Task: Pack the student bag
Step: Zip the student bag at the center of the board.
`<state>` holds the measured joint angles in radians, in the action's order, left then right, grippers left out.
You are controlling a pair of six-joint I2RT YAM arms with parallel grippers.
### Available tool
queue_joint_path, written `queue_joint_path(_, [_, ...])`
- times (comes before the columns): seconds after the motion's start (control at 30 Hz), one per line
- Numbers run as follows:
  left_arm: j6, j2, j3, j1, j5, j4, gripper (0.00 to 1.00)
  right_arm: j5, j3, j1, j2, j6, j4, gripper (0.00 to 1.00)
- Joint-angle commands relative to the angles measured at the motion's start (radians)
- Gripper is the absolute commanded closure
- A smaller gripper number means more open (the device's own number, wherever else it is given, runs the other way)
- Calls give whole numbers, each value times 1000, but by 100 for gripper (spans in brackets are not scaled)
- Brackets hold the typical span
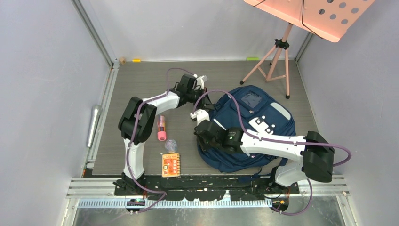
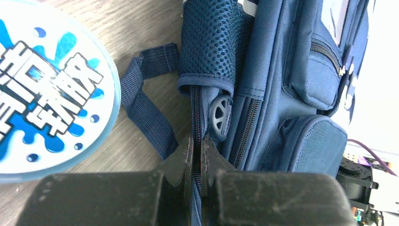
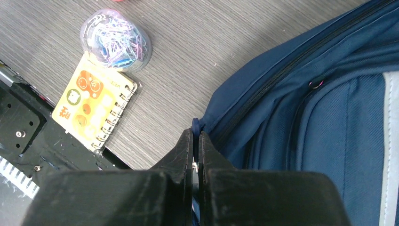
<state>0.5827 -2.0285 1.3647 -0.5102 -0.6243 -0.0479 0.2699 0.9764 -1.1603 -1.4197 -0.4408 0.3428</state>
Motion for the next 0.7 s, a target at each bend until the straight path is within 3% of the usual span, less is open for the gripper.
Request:
queue_joint_path(0.0, [-88, 2, 107, 33, 116, 31, 98, -70, 50, -45, 7, -45, -53, 100])
queue_joint_path(0.07, [-94, 32, 96, 33, 111, 2, 82, -30, 54, -45, 13, -49, -46, 100])
queue_joint_path(0.17, [-103, 125, 26, 32, 124, -18, 49, 24, 62, -45, 25, -44, -34, 100])
queue_joint_path(0.27, [-112, 271, -92, 32, 163, -45, 34, 70, 78, -46, 35, -37, -18, 100])
queue_joint_path(0.43, [-61, 476, -288, 23, 167, -72, 26, 100, 91, -45, 40, -26, -13, 100])
queue_joint_path(0.67, [76, 669, -503, -45, 173, -50, 30, 111, 112, -45, 24, -12, -11, 100])
